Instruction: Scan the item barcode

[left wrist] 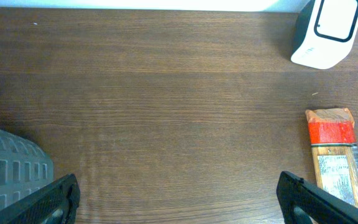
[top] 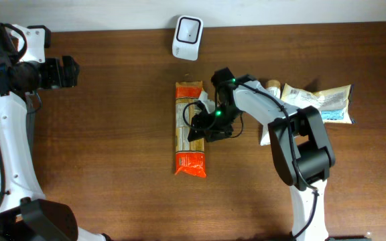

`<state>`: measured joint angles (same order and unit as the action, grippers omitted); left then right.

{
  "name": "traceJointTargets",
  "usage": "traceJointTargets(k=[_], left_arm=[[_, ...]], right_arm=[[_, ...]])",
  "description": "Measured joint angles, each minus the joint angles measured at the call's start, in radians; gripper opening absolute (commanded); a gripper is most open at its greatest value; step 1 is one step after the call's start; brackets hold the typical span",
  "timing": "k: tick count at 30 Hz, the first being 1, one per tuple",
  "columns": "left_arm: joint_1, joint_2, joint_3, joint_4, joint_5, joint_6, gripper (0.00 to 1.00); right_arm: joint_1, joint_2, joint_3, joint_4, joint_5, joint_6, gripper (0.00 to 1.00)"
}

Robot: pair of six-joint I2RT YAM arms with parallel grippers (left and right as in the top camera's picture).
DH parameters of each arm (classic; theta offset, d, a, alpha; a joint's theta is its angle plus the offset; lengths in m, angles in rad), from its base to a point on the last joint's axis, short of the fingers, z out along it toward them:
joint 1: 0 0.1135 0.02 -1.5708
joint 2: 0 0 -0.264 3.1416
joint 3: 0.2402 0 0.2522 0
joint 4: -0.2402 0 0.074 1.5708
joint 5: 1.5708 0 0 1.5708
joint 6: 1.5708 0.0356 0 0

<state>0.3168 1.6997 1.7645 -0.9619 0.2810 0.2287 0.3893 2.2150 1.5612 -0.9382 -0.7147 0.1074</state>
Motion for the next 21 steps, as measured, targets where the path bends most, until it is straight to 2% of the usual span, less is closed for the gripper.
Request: traceJointTargets(k=[2,5,8,12,15,19,21], left_arm=[[0.000,0.000,0.000,0.000,0.000,0.000,0.99],[0.000,0.000,0.000,0.000,0.000,0.000,0.99],[0.000,0.000,0.000,0.000,0.000,0.000,0.99],[0.000,0.000,0.000,0.000,0.000,0.000,0.99],[0.000,0.000,0.000,0.000,0.000,0.000,0.99],[0.000,0.000,0.000,-0.002,0.000,0.000,0.99],[0.000,0.000,0.000,0.000,0.000,0.000,0.99]], right_arm=[[0.012,-0.013,-0.039,0.065,-0.032,0.058,0.60],[0.047,-0.016,-0.068,0.123,-0.032,0.134,0.21],[0.058,-0.015,-0.079,0.131,-0.025,0.193,0.04],[0.045,-0.015,-0.077,0.128,-0.044,0.220,0.04],[0.044,-0.038,-0.062,0.066,0.013,0.218,0.04],[0.051,-0.144,0.084,-0.240,0.341,0.186,0.04],[0.066,-0.162,0.167,-0.323,0.478,0.176,0.04]])
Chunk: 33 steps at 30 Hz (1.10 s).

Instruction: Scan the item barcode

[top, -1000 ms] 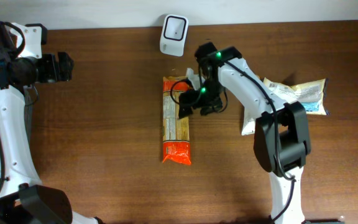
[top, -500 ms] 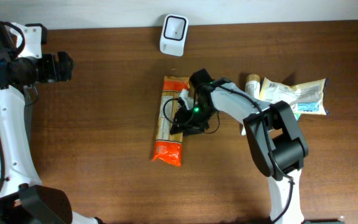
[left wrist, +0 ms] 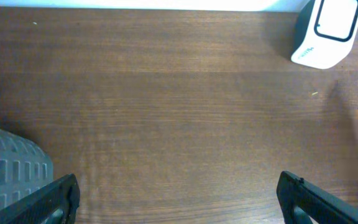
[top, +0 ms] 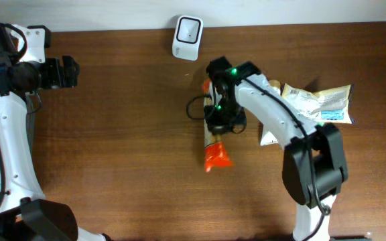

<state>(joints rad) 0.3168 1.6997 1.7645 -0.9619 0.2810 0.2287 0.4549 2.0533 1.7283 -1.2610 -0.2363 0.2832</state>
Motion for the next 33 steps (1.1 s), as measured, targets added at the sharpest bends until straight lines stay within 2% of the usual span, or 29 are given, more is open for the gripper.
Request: traceJointTargets(k=[4,8,11,12,19,21,24,26,27,30,33], left_arm=[[0.000,0.000,0.000,0.000,0.000,0.000,0.99],[0.000,0.000,0.000,0.000,0.000,0.000,0.99],[0.000,0.000,0.000,0.000,0.000,0.000,0.99],[0.000,0.000,0.000,0.000,0.000,0.000,0.99],[0.000,0.000,0.000,0.000,0.000,0.000,0.99],[0.000,0.000,0.000,0.000,0.000,0.000,0.99],[0.000,0.000,0.000,0.000,0.000,0.000,0.99],[0.000,0.000,0.000,-0.001,0.000,0.000,0.99],[0.000,0.000,0.000,0.000,0.000,0.000,0.99],[0.000,0.000,0.000,0.000,0.000,0.000,0.99],[0.000,0.000,0.000,0.000,0.000,0.000,0.99]], right_arm=[[0.171,-0.012,0.047,-0.019,0.254,-0.024,0.04],[0.327,0.063,0.050,-0.016,0.383,-0.024,0.05],[0.367,0.133,0.050,-0.014,0.431,-0.020,0.31],[0.377,0.134,0.050,-0.011,0.438,-0.021,0.37],[0.413,0.134,0.053,0.058,0.267,-0.059,0.40],[0.413,0.134,0.053,0.060,0.244,-0.058,0.61],[0.409,0.134,0.067,0.035,0.279,-0.057,0.73],[0.393,0.134,0.124,-0.011,0.353,-0.042,0.94],[0.380,0.134,0.149,-0.026,0.368,-0.044,0.99],[0.309,0.134,0.179,-0.022,0.350,-0.061,0.99],[0.223,0.134,0.131,0.020,0.154,-0.160,0.99]])
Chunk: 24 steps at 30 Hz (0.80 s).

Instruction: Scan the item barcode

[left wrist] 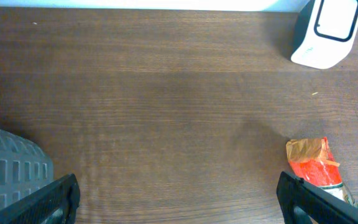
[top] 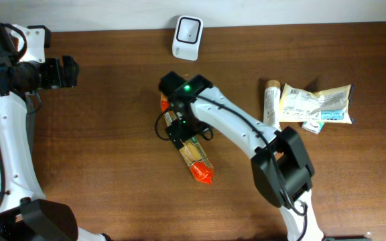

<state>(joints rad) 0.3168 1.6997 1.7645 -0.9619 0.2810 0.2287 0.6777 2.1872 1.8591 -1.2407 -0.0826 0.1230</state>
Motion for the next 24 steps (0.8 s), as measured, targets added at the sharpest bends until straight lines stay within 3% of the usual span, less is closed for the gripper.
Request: traceJointTargets(k=[4,8,11,14,15,18,20,23,24], left_arm=[[0.000,0.000,0.000,0.000,0.000,0.000,0.99],[0.000,0.000,0.000,0.000,0.000,0.000,0.99],[0.000,0.000,0.000,0.000,0.000,0.000,0.99],[0.000,0.000,0.000,0.000,0.000,0.000,0.99],[0.000,0.000,0.000,0.000,0.000,0.000,0.99],[0.000,0.000,0.000,0.000,0.000,0.000,0.99],[0.000,0.000,0.000,0.000,0.000,0.000,0.99],[0.000,0.000,0.000,0.000,0.000,0.000,0.99],[0.000,0.000,0.000,0.000,0.000,0.000,0.99]], right_arm=[[-0.052,0.000,-0.126,0.027,-0.204,-0.084,0.99],[-0.054,0.000,-0.215,0.051,-0.269,-0.114,0.99],[-0.054,0.000,-0.243,0.062,-0.282,-0.128,0.71],[-0.059,0.000,-0.244,0.081,-0.286,-0.135,0.28],[-0.065,0.000,-0.245,0.085,-0.290,-0.134,0.19],[-0.101,0.000,-0.246,0.109,-0.349,-0.138,0.08],[-0.113,0.000,-0.246,0.136,-0.377,-0.133,0.09],[-0.140,0.000,-0.249,0.180,-0.415,-0.119,0.61],[-0.145,0.000,-0.249,0.194,-0.416,-0.131,0.64]])
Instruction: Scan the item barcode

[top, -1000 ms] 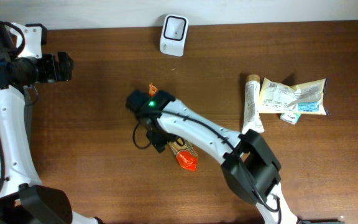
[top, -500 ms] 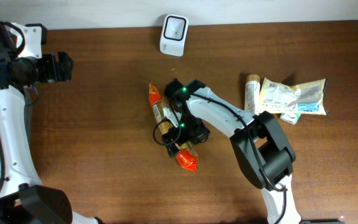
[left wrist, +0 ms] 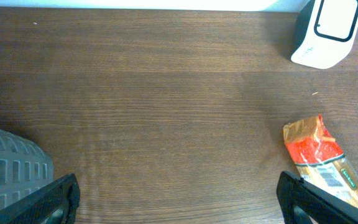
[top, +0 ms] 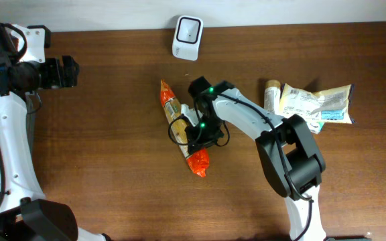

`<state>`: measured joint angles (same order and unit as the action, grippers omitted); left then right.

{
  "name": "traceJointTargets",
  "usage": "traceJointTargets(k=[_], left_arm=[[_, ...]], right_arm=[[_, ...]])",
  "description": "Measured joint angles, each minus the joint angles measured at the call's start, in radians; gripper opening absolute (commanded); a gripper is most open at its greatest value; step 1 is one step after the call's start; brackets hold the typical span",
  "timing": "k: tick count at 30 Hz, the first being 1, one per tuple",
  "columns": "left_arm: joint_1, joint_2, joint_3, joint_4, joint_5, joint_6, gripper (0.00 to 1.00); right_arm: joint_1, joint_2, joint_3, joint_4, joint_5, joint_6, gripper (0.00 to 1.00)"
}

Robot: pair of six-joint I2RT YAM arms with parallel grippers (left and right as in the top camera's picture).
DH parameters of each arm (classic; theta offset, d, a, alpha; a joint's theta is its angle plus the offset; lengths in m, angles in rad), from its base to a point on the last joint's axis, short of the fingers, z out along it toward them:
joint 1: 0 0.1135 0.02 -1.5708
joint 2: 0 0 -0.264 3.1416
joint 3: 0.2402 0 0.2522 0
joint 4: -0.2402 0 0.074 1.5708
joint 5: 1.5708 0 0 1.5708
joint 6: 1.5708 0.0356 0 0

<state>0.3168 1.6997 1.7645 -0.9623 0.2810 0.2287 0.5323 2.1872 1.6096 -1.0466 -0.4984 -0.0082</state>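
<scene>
A long packet (top: 179,124) with orange-red ends lies slanted at the table's middle, its upper end pointing up-left, below the white scanner (top: 186,29). My right gripper (top: 198,132) sits over the packet's lower half and looks shut on it; the arm hides the jaws' contact. The packet's red end (left wrist: 311,147) and the scanner (left wrist: 325,31) also show in the left wrist view. My left gripper (left wrist: 179,199) stands open and empty at the far left, well away from both.
A tube (top: 271,94) and a flat pale packet (top: 317,104) lie at the right. A grey basket (left wrist: 8,165) shows at the lower left of the left wrist view. The table's back edge runs just behind the scanner.
The packet's upper end has shifted a little toward the scanner. My right gripper now sits further right and lower along the packet. The left arm has not moved.
First the packet lay straight below the scanner with my right gripper at its side. Then the gripper held it further right, raised and tilted. Later it was to the left, slanted. Now it stays slanted, its upper end nearer the scanner.
</scene>
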Motion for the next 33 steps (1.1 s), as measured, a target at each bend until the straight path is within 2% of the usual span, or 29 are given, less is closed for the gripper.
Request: traceJointTargets(k=[4,6,8,11,12,13,23,27,30,33], left_arm=[[0.000,0.000,0.000,0.000,0.000,0.000,0.99],[0.000,0.000,0.000,0.000,0.000,0.000,0.99],[0.000,0.000,0.000,0.000,0.000,0.000,0.99],[0.000,0.000,0.000,0.000,0.000,0.000,0.99],[0.000,0.000,0.000,0.000,0.000,0.000,0.99],[0.000,0.000,0.000,0.000,0.000,0.000,0.99],[0.000,0.000,0.000,0.000,0.000,0.000,0.99],[0.000,0.000,0.000,0.000,0.000,0.000,0.99],[0.000,0.000,0.000,0.000,0.000,0.000,0.99],[0.000,0.000,0.000,0.000,0.000,0.000,0.99]], right_arm=[[-0.011,0.000,0.000,0.046,-0.001,-0.003,0.63],[-0.011,0.003,0.000,0.061,-0.001,0.005,0.49],[-0.011,0.013,0.000,0.064,0.000,0.009,0.45],[-0.011,0.015,0.000,0.065,-0.002,0.014,0.23],[-0.011,0.015,0.000,0.064,-0.006,0.020,0.06],[-0.013,0.015,0.001,0.065,-0.021,0.023,0.04],[-0.077,-0.010,-0.003,0.027,-0.133,-0.019,0.04],[-0.137,-0.208,-0.010,0.022,-0.145,-0.024,0.04],[-0.141,-0.384,-0.009,0.030,-0.223,-0.034,0.04],[-0.144,-0.406,-0.009,0.038,-0.326,-0.037,0.04]])
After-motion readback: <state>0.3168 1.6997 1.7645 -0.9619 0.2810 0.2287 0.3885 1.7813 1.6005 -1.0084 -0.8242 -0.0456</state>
